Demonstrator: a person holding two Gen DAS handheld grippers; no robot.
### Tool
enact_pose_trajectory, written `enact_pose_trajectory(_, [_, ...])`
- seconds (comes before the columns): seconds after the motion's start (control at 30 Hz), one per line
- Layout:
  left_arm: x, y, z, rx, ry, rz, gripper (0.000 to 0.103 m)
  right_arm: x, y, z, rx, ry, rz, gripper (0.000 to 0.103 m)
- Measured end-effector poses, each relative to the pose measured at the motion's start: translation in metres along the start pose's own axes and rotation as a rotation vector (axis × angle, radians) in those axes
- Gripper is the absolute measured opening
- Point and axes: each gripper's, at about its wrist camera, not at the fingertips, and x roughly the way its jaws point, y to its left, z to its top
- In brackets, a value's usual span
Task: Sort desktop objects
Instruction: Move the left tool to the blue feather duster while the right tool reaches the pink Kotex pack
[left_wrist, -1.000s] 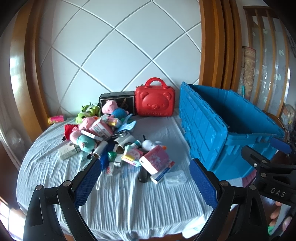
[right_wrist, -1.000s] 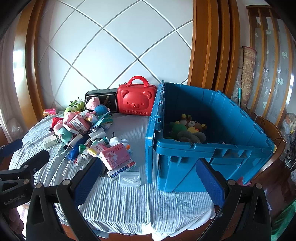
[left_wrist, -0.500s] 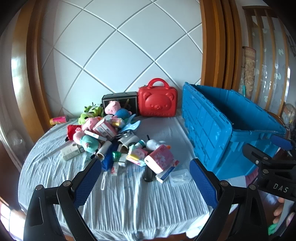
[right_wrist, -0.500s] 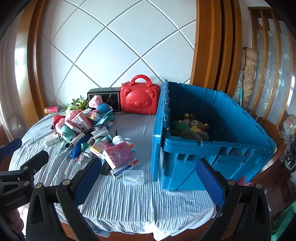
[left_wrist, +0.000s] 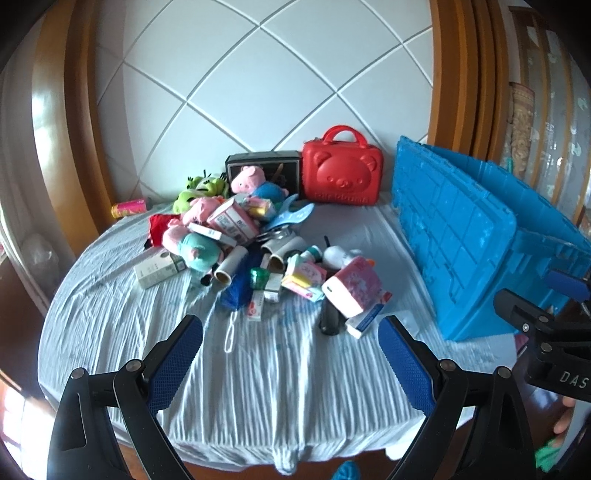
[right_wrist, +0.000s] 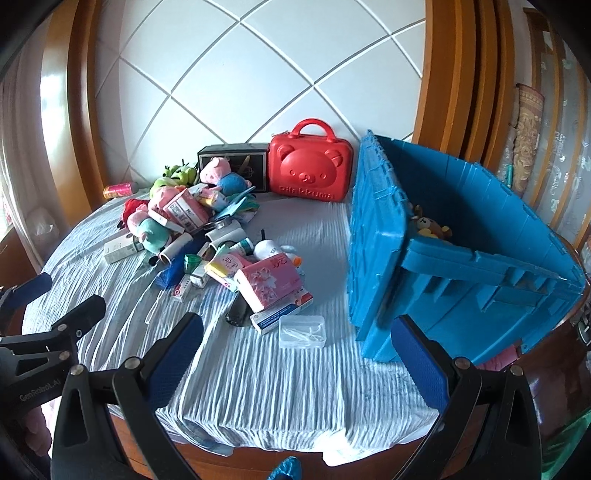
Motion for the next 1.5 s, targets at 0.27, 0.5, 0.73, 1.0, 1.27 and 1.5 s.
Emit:
enact_pose_trajectory(0.27, [0.102, 0.054, -0.010, -0.127, 0.154, 0.125, 0.097, 0.129, 0.034, 0.013, -0.042, 0.140, 0.161, 0.103])
enact_pose_trajectory(0.5, [0.188, 0.102, -0.006, -0.201, 0.314, 0.246, 0.097, 0.243, 0.061, 0.048, -0.034, 0.215, 0.351, 0.103])
enact_pose_trajectory(0.73, [0.228, 0.147, -0.016, -0.272, 0.405, 0.339, 0.097, 0.309, 0.117, 0.063, -0.108, 0.334, 0.420, 0.103])
enact_pose_trajectory(1.0, [0.275, 0.167, -0.003, -0.213, 0.428, 0.256, 0.095, 0.340, 0.156, 0.071, -0.118, 0.374, 0.369, 0.103])
enact_pose_trajectory(1.27, [0.349, 0.112, 0.016, 0.015, 0.454, 0.062, 0.082, 0.352, 0.130, 0.058, 0.027, 0.403, 0.209, 0.103])
enact_pose_trajectory(1.5, [0.377, 0.098, 0.014, 0.060, 0.504, 0.015, 0.068, 0.370, 0.125, 0.066, 0.136, 0.387, 0.173, 0.103])
